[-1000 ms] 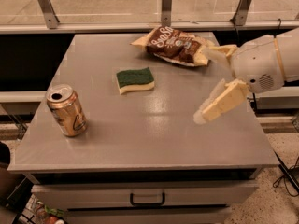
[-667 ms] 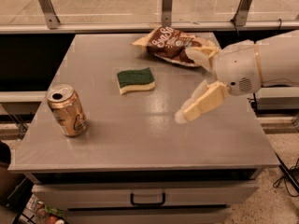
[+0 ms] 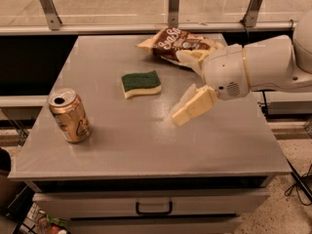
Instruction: Knock orange can over
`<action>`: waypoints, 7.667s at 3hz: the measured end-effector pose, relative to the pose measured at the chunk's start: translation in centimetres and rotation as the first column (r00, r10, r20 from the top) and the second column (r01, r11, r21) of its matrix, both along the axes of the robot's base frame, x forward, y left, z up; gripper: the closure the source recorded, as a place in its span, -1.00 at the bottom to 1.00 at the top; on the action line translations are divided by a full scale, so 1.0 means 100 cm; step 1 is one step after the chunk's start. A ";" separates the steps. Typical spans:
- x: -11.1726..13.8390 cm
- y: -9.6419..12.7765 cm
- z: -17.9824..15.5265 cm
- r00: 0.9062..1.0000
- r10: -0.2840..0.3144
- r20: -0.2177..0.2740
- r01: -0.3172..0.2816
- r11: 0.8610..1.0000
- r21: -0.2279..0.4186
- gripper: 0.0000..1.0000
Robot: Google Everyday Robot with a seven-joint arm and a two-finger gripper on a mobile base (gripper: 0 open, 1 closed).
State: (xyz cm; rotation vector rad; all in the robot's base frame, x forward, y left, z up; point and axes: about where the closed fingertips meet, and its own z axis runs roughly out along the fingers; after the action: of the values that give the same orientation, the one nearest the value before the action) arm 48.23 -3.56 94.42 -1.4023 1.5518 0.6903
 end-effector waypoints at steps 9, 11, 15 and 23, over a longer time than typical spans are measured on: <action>-0.001 0.191 -0.057 0.988 0.154 -0.021 -0.145 0.961 0.235 -1.00; -0.004 0.205 -0.066 0.989 0.147 -0.011 -0.136 0.939 0.315 -0.63; -0.012 0.217 -0.060 0.985 0.173 0.015 -0.168 0.927 0.336 1.00; -0.007 0.167 -0.039 0.991 -0.109 -0.078 0.083 0.955 -0.284 1.00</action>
Offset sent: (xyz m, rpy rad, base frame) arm 0.0064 0.0576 -0.0345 0.2174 -0.0116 -0.0488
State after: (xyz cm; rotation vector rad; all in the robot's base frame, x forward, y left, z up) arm 47.53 13.13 90.51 -1.5053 1.8349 0.4957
